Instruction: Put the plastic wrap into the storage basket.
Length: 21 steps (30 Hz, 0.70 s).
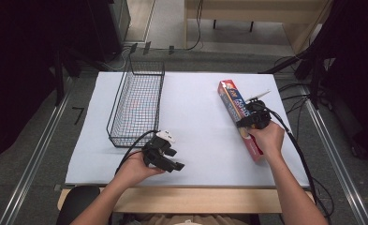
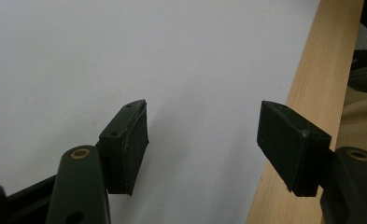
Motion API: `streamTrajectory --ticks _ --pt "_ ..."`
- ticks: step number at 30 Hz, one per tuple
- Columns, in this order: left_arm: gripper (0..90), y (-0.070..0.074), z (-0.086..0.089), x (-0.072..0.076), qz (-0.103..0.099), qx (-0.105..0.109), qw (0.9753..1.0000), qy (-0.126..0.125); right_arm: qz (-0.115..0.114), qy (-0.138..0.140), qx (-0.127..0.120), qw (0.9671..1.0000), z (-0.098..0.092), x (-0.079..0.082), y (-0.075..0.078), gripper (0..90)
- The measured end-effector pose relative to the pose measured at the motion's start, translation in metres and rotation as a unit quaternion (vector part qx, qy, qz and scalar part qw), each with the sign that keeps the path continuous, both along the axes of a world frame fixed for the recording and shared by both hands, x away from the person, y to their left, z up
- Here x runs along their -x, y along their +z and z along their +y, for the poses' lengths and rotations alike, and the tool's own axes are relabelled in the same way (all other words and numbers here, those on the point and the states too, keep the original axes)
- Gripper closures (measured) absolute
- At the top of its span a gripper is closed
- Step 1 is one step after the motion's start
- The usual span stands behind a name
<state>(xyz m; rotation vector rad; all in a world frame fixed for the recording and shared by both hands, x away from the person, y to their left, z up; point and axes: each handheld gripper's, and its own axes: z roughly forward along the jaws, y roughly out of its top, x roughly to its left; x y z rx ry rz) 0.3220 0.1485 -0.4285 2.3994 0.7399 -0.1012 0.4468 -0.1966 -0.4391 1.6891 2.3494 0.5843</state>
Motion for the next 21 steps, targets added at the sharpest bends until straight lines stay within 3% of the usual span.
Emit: streamTrajectory --ticks 13,18,21 --pt "33.9 0.002 0.002 0.001 -0.003 0.006 1.0000 0.004 -0.025 0.015 -0.011 0.9995 -0.008 0.007 0.019 41.8" --pt "33.2 0.004 0.002 0.002 -0.006 0.010 0.9999 -0.001 -0.033 0.052 -0.006 0.9981 -0.011 0.016 0.022 41.7" --pt "32.8 0.005 0.003 0.002 -0.010 0.003 0.9999 -0.001 -0.034 0.071 -0.018 0.9967 -0.012 0.020 0.023 41.7"
